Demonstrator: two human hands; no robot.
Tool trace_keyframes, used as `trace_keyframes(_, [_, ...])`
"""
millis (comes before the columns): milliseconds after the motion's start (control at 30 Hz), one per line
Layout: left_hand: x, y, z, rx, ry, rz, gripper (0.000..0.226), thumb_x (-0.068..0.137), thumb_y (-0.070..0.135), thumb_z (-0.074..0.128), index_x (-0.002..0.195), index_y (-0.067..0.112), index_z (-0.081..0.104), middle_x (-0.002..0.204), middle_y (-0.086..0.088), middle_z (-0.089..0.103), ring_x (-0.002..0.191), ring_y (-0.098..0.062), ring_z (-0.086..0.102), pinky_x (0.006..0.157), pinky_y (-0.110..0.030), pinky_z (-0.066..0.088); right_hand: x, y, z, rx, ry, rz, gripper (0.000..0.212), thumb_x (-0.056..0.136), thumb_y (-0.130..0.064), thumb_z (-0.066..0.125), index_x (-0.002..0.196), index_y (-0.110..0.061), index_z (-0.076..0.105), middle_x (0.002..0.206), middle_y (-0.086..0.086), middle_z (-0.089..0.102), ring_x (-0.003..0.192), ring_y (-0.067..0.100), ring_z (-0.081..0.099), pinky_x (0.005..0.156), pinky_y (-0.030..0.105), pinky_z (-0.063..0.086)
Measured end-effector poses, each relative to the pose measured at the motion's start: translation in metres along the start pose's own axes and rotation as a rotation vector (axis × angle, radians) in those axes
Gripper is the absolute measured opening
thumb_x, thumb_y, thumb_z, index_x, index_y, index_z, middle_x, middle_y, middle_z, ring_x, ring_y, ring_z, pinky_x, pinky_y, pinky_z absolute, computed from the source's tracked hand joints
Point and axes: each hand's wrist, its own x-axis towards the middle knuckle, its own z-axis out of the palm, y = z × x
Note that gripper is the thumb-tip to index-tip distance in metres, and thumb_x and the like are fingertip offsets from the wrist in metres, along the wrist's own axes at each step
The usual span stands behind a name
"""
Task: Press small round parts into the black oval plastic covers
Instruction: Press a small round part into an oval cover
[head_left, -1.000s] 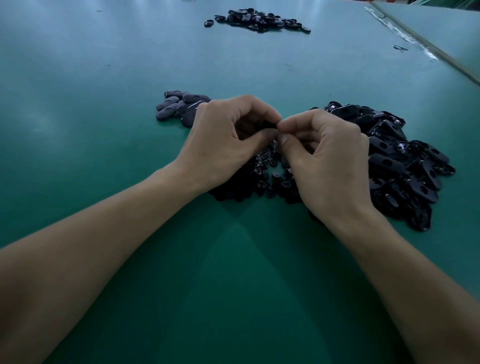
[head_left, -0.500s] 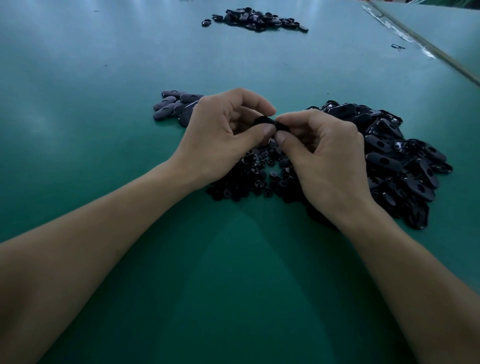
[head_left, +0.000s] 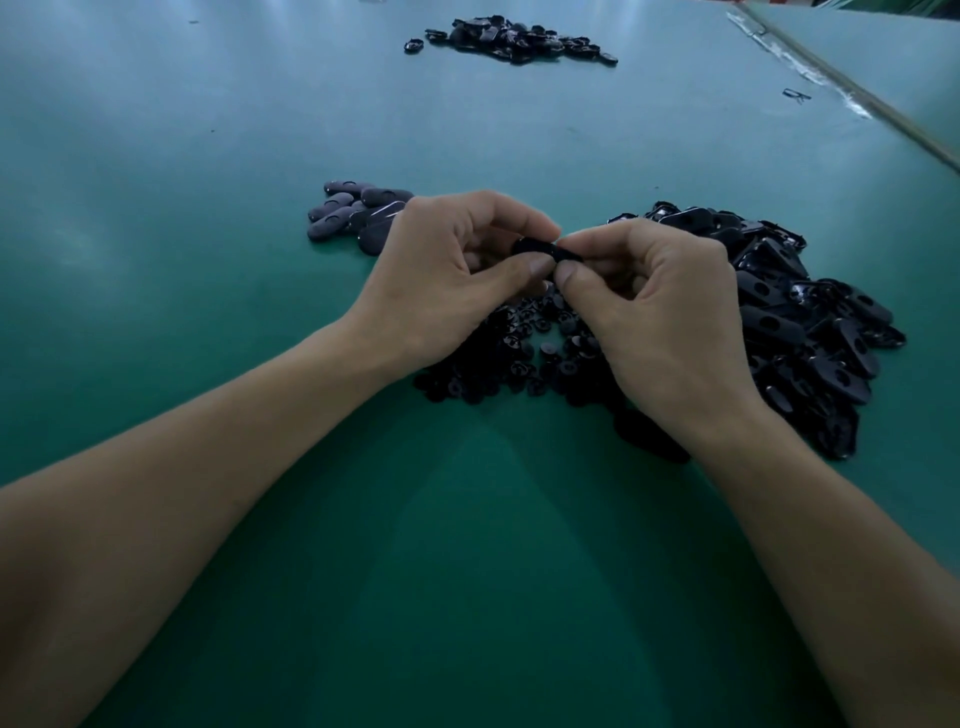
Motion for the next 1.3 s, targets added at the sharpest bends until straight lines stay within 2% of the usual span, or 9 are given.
trace_keyframes(200, [-0.0001,-0.0011,0.0006,0.006,0.000,0.004,0.024,0.088,-0.006,0.069,0.097,0.016,0.068,0.085,0.004,0.074,0.076,-0.006,0.071,0.078,-0.023,0.059,0.0014,-0.0011,-0.0017,-0.029,-0.037,0.017,0.011,0.088,-0.014,0.072,0.095,-0.021,0.072,0.083,-0.014,0.071,0.075,-0.002,0.068,0.077,0.023,0.056])
trace_keyframes(333, [-0.0002,-0.0008,0.0007,0.021,0.008,0.005,0.025,0.087,-0.006,0.070,0.095,0.018,0.069,0.082,0.012,0.074,0.075,-0.003,0.069,0.077,-0.021,0.059,0.0017,-0.0028,-0.0022,-0.053,-0.042,0.009,0.013,0.088,-0.015,0.070,0.089,-0.028,0.069,0.077,-0.016,0.069,0.070,-0.005,0.066,0.071,0.016,0.053])
trace_keyframes(500, [-0.0011,0.0002,0.0010,0.034,0.019,0.019,0.025,0.086,-0.007,0.072,0.100,0.012,0.069,0.085,0.006,0.073,0.075,-0.003,0.070,0.078,-0.022,0.059,0.0018,-0.0025,-0.0030,-0.046,-0.051,0.001,0.015,0.088,-0.015,0.070,0.088,-0.029,0.068,0.076,-0.016,0.069,0.070,-0.004,0.066,0.072,0.018,0.054])
trace_keyframes(767, [-0.0010,0.0016,-0.0020,0.053,0.035,0.050,0.024,0.084,-0.006,0.074,0.092,0.017,0.070,0.084,0.011,0.074,0.074,-0.005,0.071,0.075,-0.021,0.057,0.0028,-0.0014,-0.0042,0.005,-0.062,-0.024,0.019,0.088,-0.012,0.072,0.090,-0.030,0.069,0.080,-0.017,0.071,0.075,-0.004,0.068,0.074,0.018,0.055])
trace_keyframes(867, [-0.0013,0.0022,-0.0014,0.068,0.033,0.069,0.026,0.085,-0.005,0.073,0.095,0.019,0.070,0.087,0.006,0.075,0.074,-0.006,0.072,0.074,-0.021,0.058,0.0029,-0.0008,-0.0041,0.001,-0.053,-0.017,0.018,0.088,-0.012,0.073,0.091,-0.030,0.068,0.081,-0.014,0.071,0.075,-0.001,0.069,0.076,0.025,0.058])
trace_keyframes(1033, [-0.0009,0.0010,-0.0004,0.092,0.027,0.080,0.024,0.086,-0.005,0.071,0.098,0.016,0.070,0.086,-0.002,0.075,0.077,-0.014,0.073,0.079,-0.033,0.062,0.0032,-0.0003,-0.0033,-0.023,-0.039,-0.004,0.018,0.087,-0.014,0.073,0.091,-0.031,0.068,0.081,-0.013,0.072,0.076,0.002,0.070,0.078,0.031,0.059])
trace_keyframes(1167, [-0.0020,0.0015,0.0000,0.123,0.040,0.091,0.025,0.085,-0.002,0.073,0.093,0.022,0.071,0.087,0.002,0.075,0.077,-0.021,0.075,0.078,-0.034,0.062,0.0024,-0.0003,-0.0031,-0.035,-0.037,-0.006,0.018,0.088,-0.012,0.072,0.092,-0.029,0.069,0.082,-0.015,0.071,0.075,-0.002,0.068,0.076,0.023,0.057])
trace_keyframes(1300, [-0.0024,0.0019,-0.0023,0.163,0.093,0.105,0.027,0.081,0.003,0.076,0.086,0.029,0.071,0.082,0.009,0.075,0.072,-0.014,0.074,0.073,-0.032,0.062,0.0018,-0.0023,-0.0023,-0.046,-0.052,-0.011,0.016,0.089,-0.011,0.071,0.095,-0.025,0.073,0.081,-0.017,0.070,0.072,-0.007,0.066,0.070,0.012,0.050])
